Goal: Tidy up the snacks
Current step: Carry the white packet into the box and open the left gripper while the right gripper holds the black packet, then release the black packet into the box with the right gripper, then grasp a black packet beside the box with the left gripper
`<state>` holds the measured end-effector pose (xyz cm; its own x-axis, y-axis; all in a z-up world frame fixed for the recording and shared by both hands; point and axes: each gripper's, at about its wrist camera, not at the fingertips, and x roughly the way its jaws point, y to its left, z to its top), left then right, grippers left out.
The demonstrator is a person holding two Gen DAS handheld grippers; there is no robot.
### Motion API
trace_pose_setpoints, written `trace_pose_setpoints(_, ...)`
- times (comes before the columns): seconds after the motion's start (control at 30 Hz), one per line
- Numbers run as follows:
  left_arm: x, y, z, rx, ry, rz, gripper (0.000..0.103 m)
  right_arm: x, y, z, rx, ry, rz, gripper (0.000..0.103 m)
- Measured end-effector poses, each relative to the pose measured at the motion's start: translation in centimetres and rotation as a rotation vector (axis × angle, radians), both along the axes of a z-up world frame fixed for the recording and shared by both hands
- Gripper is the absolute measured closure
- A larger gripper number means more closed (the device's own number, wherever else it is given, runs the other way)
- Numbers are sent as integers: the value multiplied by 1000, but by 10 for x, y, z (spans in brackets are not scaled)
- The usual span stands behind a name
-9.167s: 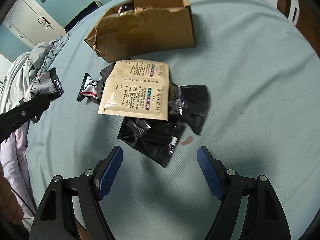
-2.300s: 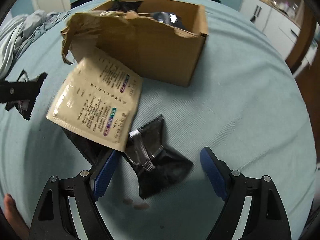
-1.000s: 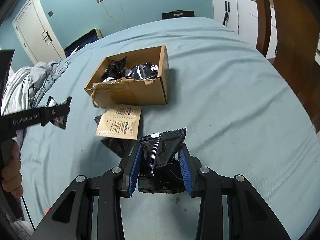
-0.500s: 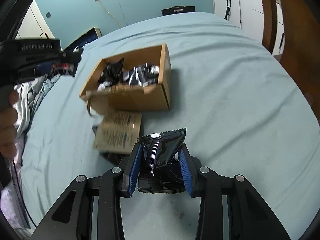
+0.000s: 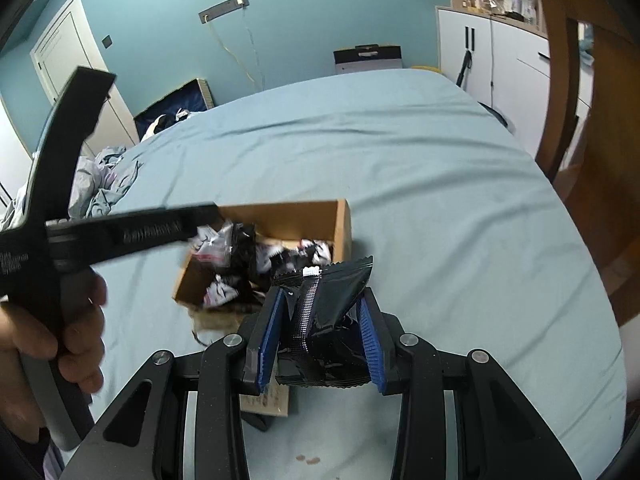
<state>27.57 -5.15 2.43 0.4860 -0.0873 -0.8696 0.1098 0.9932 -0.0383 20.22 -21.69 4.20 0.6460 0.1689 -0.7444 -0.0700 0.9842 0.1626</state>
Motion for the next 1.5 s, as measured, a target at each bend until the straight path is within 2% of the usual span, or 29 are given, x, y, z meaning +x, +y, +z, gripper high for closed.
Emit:
trace_pose_setpoints(0.1, -14, 6, 7, 15, -52, -2, 13, 9, 7, 4, -9, -5, 7, 67)
trace_pose_setpoints(0.23, -35, 16, 8, 81, -65, -8, 13, 29, 9, 7, 49, 23, 20, 67)
trace_pose_setpoints(0.3, -49, 23, 8, 85, -60, -14, 13, 40, 11, 8, 103, 53, 46, 67)
trace_pose_setpoints(0.5, -88, 43, 9, 105, -55, -44, 13, 69, 19, 5, 165, 116, 85, 67)
trace_pose_setpoints(0.6, -102, 51, 9, 119, -53, -35, 13, 77, 24, 5, 197, 121, 115, 65)
trace_pose_setpoints(0.67, -113, 56, 8, 111, -40, -31, 13, 77, 18, 11, 260, 89, 104, 55)
trace_pose_setpoints(0.73, -127, 63, 8, 89, -24, -18, 13, 69, 7, 23, 310, 28, 69, 19)
trace_pose_setpoints(0.8, -140, 68, 9, 48, -10, -5, 13, 56, -7, 32, 301, -23, -7, 13)
trace_pose_setpoints(0.87, -153, 74, 8, 2, 7, 10, 13, 42, -19, 39, 309, -34, -46, 13)
trace_pose_setpoints(0.93, -166, 79, 4, -44, 22, 20, 11, 24, -28, 38, 307, 33, -37, 13)
trace_pose_setpoints(1.0, -178, 88, -9, -85, 25, 44, 7, -10, -37, 27, 349, 91, 18, 13)
trace_pose_setpoints(1.1, -184, 94, -37, -38, 65, 83, 7, -76, -54, 3, 371, 106, 4, 13)
trace_pose_setpoints(1.17, -183, 91, -50, -44, 113, 66, 8, -110, -58, -19, 347, 136, -50, 13)
trace_pose_setpoints(1.23, -182, 86, -54, -57, 128, 55, 8, -131, -65, -42, 378, 178, -80, 13)
trace_pose_setpoints(1.37, -185, 60, -57, -14, 114, -19, 8, -132, -75, -71, 420, 225, -132, 13)
trace_pose_setpoints(1.5, -188, 41, -65, 13, 134, -93, 8, -114, -69, -84, 295, 232, -183, 13)
